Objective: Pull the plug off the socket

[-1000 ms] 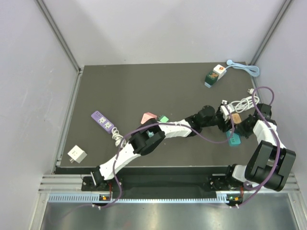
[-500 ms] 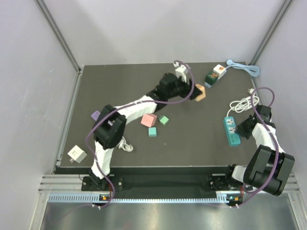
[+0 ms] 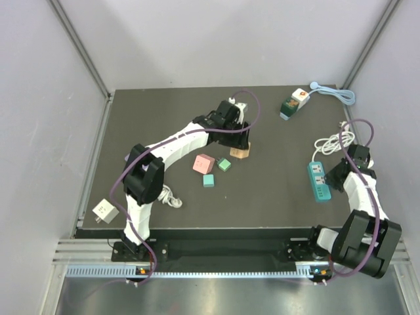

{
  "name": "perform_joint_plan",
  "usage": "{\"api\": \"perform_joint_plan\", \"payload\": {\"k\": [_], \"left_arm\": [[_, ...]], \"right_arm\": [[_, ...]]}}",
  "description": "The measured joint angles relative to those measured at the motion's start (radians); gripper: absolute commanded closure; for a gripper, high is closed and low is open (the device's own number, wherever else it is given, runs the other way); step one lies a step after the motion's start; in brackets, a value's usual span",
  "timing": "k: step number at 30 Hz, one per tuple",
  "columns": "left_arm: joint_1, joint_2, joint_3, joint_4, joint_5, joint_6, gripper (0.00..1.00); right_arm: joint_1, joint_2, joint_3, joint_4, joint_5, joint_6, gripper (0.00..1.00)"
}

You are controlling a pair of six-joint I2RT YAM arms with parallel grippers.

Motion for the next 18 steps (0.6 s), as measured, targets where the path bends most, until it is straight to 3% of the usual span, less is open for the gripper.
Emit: {"api": "perform_joint_plan", "payload": {"k": [7, 8, 14, 17, 18], "left_arm": [[-0.005, 0.005, -0.045, -0.074, 0.000, 0.004, 1.00], [-0.006, 0.011, -0.045, -0.072, 0.001, 0.004, 0.93], [-0.006, 0.114, -0.002, -0.088, 0.003, 0.002, 0.80], [-0.007, 0.138, 0.037, -0.102, 0.005, 0.002, 0.58], [-0.007, 0.142, 0.041, -0.105, 0.004, 0.002, 0.44]], "right_arm": [[0.081, -0.040, 0.003, -0.006, 0.048, -0.010, 1.00], [0.098, -0.045, 0.007, -0.012, 0.057, -0.010, 1.00], [0.219, -0.087, 0.045, -0.022, 0.082, -0.003, 1.00], [0.278, -0.109, 0.052, -0.023, 0.095, 0.011, 1.00], [0.289, -0.112, 0.053, -0.023, 0.098, 0.014, 1.00]]}}
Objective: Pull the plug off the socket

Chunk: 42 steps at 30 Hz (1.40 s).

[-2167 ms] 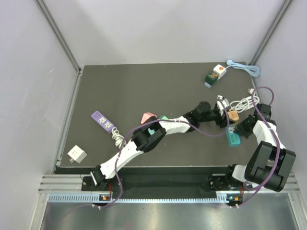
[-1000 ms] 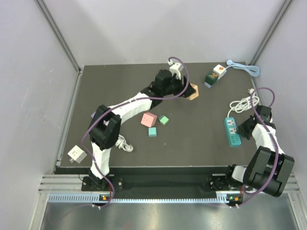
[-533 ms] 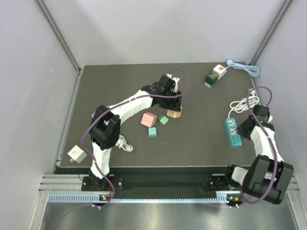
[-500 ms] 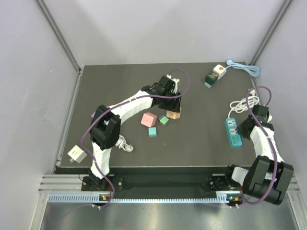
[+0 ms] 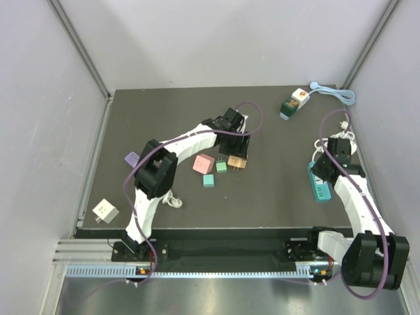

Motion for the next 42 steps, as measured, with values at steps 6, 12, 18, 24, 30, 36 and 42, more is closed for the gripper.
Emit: {"api": "perform_joint_plan", "payload": {"k": [6, 12, 18, 24, 30, 36, 42], "left_arm": [[-0.001, 0.000, 0.002, -0.015, -0.013, 0.003, 0.08], [-0.001, -0.033, 0.002, -0.027, -0.020, 0.002, 0.02], [-0.001, -0.182, -0.018, -0.016, -0.009, -0.002, 0.02], [-0.001, -0.394, -0.140, 0.082, 0.057, -0.011, 0.21], [-0.003, -0.520, -0.293, 0.259, 0.132, -0.034, 0.26], [-0.004, -0.506, -0.328, 0.436, 0.189, -0.047, 0.44], [-0.012, -0.347, -0.220, 0.587, 0.201, 0.020, 0.44]], "right_arm": [[0.051, 0.000, 0.002, 0.000, 0.022, 0.013, 1.00], [0.071, 0.002, 0.002, 0.001, 0.021, 0.005, 0.83], [0.071, 0.002, 0.043, -0.028, 0.020, -0.021, 0.61], [0.071, -0.024, 0.077, -0.045, 0.022, -0.032, 0.37], [0.071, 0.025, 0.174, -0.060, 0.020, -0.028, 0.19], [0.071, 0.214, 0.343, -0.013, 0.020, -0.021, 0.06], [0.068, 0.482, 0.585, 0.037, 0.020, -0.021, 0.03]]}}
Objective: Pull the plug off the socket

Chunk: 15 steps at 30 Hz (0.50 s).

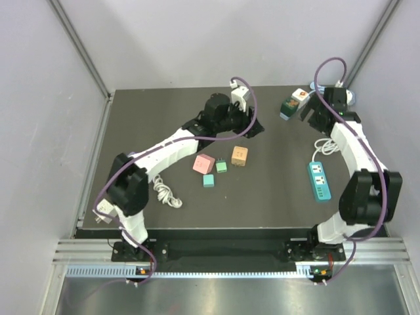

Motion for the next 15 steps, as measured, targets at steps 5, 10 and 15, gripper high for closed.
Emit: {"api": "perform_joint_plan", "payload": {"k": [5, 10, 15], "left_arm": [[-0.006, 0.185, 0.116, 0.099, -0.002, 0.039, 0.39], [-0.016, 0.377, 0.247, 0.197, -0.027, 0.083, 0.27], [-0.028, 0.567, 0.430, 0.244, -0.057, 0.110, 0.29]], "right_arm": [[-0.011, 0.185, 0.180, 0.045, -0.015, -0.003, 0.06], [-0.058, 0.319, 0.282, 0.134, -0.103, 0.009, 0.07], [-0.101, 0.464, 0.359, 0.227, -0.211, 0.025, 0.00]]}}
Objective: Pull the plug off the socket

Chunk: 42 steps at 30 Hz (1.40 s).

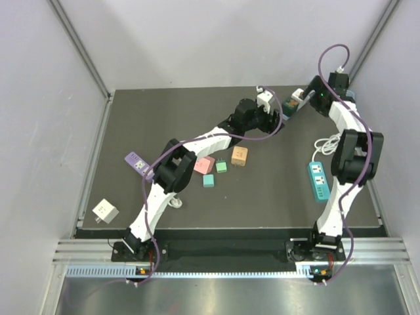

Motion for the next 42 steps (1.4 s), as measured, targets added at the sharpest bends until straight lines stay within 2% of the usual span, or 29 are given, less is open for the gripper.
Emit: {"api": "perform_joint_plan", "payload": {"k": [8, 15, 22, 26, 27, 29, 30, 35, 38, 42], "left_arm": [[-0.004, 0.032, -0.004, 0.085, 0.003, -0.011, 0.31], [-0.003, -0.065, -0.189, 0.123, 0.021, -0.043, 0.33], [-0.004, -0.125, -0.258, 0.132, 0.045, -0.068, 0.33], [-0.004, -0.127, -0.258, 0.142, 0.048, -0.078, 0.33], [-0.004, -0.127, -0.258, 0.142, 0.050, -0.080, 0.33], [-0.004, -0.127, -0.258, 0.142, 0.052, -0.085, 0.33], [-0.004, -0.127, -0.258, 0.142, 0.052, -0.085, 0.33], [-0.004, -0.127, -0.258, 0.141, 0.053, -0.092, 0.30], [-0.004, -0.127, -0.256, 0.130, 0.056, -0.092, 0.29], [-0.004, -0.127, -0.243, 0.101, 0.056, -0.092, 0.29]], "right_arm": [[-0.002, 0.231, 0.150, 0.097, -0.090, 0.009, 0.00], [-0.002, 0.307, 0.159, 0.231, -0.137, 0.082, 0.00], [-0.010, 0.357, 0.148, 0.369, -0.179, 0.170, 0.05], [-0.023, 0.378, 0.148, 0.403, -0.205, 0.211, 0.20], [-0.027, 0.380, 0.148, 0.410, -0.217, 0.220, 0.33], [-0.037, 0.385, 0.148, 0.419, -0.243, 0.241, 0.49], [-0.040, 0.387, 0.146, 0.426, -0.254, 0.251, 0.63], [-0.053, 0.387, 0.131, 0.448, -0.308, 0.270, 0.90], [-0.061, 0.387, 0.129, 0.445, -0.335, 0.265, 1.00], [-0.069, 0.386, 0.128, 0.432, -0.375, 0.256, 1.00]]}}
